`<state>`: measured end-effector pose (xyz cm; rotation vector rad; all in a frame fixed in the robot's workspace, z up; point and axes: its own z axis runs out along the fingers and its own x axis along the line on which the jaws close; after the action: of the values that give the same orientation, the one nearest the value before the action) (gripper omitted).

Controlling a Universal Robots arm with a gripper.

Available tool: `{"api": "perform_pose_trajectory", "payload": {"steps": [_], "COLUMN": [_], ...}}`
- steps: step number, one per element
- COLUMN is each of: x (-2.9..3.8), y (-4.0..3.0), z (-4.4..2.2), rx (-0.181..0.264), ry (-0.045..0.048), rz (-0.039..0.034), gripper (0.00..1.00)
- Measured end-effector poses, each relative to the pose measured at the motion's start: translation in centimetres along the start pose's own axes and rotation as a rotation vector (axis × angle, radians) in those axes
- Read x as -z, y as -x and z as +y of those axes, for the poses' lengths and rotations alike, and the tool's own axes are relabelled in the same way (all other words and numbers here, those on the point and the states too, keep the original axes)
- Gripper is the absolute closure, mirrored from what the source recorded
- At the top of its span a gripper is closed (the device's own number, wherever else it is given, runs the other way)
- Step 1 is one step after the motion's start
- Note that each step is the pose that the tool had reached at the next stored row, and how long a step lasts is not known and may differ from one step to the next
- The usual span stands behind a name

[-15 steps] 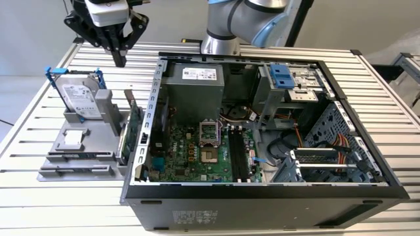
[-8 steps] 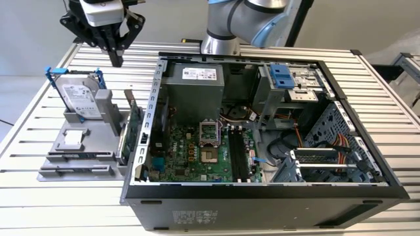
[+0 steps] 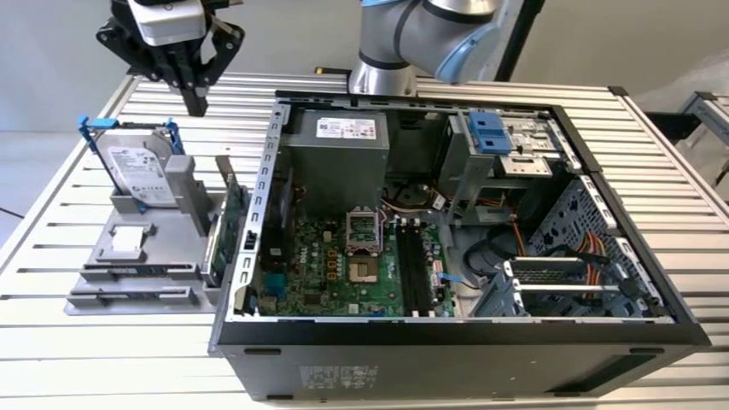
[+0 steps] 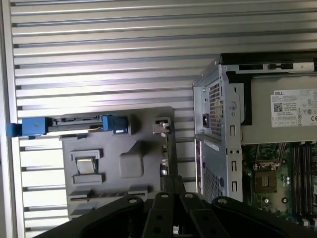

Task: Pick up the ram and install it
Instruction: 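Reach for the ram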

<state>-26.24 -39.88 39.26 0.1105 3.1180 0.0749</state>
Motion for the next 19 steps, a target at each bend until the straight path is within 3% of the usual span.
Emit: {"api": "perform_pose_trajectory", "payload": {"steps": [19], "x": [0.04], "y": [-1.55], "z": [-0.11], "rx": [0.0], "ry": [0.0], "rz": [0.0], "gripper": [1.0]}}
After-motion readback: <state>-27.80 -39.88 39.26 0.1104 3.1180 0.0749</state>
